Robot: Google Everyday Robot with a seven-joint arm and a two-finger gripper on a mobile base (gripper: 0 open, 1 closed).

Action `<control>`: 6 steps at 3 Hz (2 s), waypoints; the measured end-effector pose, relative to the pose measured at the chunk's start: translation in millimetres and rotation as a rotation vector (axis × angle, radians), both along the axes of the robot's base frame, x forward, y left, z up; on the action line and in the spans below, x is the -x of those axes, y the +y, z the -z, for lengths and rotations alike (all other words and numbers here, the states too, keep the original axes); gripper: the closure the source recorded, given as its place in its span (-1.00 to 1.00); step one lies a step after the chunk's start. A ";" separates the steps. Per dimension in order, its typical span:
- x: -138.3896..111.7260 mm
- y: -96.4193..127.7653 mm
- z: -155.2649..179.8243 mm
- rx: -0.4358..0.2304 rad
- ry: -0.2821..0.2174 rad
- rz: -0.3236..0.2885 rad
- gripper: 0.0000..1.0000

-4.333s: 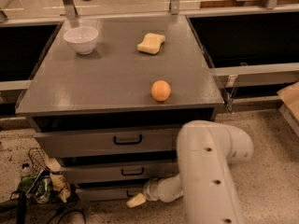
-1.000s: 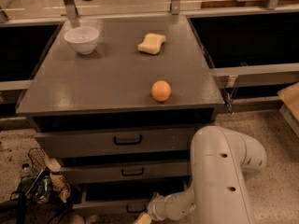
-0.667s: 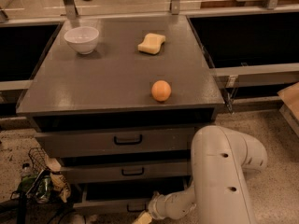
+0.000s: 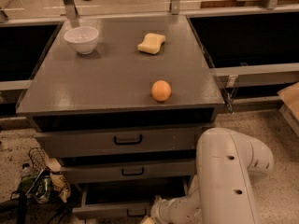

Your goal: Open bottom drawer

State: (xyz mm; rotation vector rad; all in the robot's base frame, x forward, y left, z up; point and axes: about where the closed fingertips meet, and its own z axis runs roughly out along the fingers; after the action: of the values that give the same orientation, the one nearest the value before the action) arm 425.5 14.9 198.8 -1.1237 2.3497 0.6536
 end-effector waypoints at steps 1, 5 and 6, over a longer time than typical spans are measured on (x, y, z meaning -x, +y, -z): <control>4.1 -1.4 2.9 0.004 0.008 -0.001 -1.00; 32.0 -13.6 2.0 0.016 0.023 -0.014 -1.00; 38.0 -13.3 3.6 0.025 0.028 -0.018 -1.00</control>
Offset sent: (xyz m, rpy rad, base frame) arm -0.0745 -0.0302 -0.0180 -0.0368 0.0477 0.0455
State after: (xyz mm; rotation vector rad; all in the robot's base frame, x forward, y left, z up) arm 387.5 1.6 195.3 -1.1549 2.3800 0.6521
